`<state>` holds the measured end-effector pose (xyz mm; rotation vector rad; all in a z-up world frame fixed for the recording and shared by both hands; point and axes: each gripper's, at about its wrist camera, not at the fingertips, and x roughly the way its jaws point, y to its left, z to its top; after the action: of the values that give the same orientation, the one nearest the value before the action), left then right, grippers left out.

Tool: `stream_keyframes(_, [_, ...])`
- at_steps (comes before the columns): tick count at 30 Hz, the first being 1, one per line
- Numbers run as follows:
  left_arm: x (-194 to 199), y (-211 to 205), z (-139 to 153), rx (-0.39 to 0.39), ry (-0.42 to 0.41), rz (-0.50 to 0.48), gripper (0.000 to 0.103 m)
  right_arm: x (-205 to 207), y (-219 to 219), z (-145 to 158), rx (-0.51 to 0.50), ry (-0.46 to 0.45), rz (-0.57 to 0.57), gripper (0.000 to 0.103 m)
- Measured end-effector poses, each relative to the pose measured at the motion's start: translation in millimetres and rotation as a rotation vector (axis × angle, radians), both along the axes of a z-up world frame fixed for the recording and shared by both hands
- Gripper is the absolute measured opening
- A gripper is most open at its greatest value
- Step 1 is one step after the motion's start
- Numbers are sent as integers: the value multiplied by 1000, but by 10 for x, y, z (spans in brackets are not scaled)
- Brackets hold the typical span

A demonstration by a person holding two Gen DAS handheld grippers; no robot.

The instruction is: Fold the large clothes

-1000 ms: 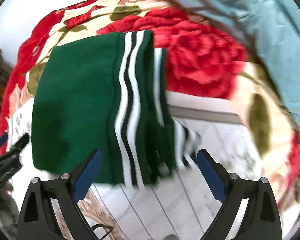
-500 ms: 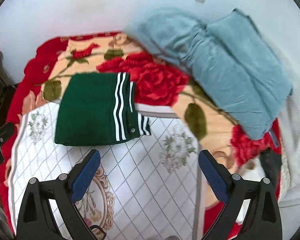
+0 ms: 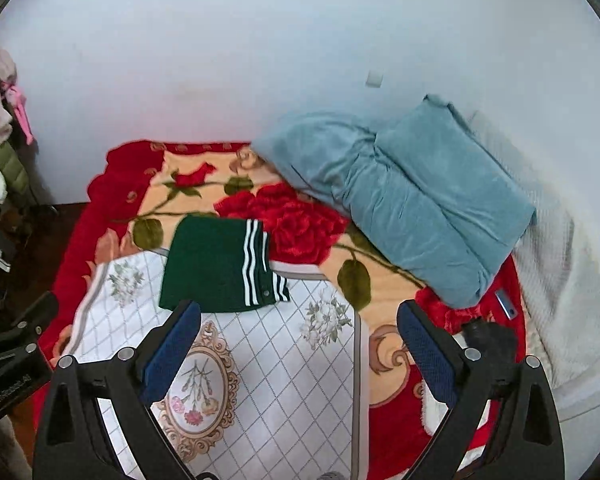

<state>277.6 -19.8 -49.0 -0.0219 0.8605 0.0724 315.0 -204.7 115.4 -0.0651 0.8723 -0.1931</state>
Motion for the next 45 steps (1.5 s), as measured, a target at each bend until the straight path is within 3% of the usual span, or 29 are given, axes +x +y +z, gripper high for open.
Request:
stream_keyframes(7, [-311, 13, 398, 12, -19, 15, 101, -457, 129, 579, 4, -28, 6, 100])
stream_keyframes(18, [-607, 55, 683, 14, -48, 44, 101, -841, 201, 996, 9, -49, 16, 100])
stream_keyframes(28, [-743, 23, 767, 24, -66, 42, 101, -908, 195, 1160, 3, -52, 31, 100])
stream_keyframes(45, [-807, -22, 823, 19, -76, 50, 101, -807, 133, 1171, 26, -33, 74, 100])
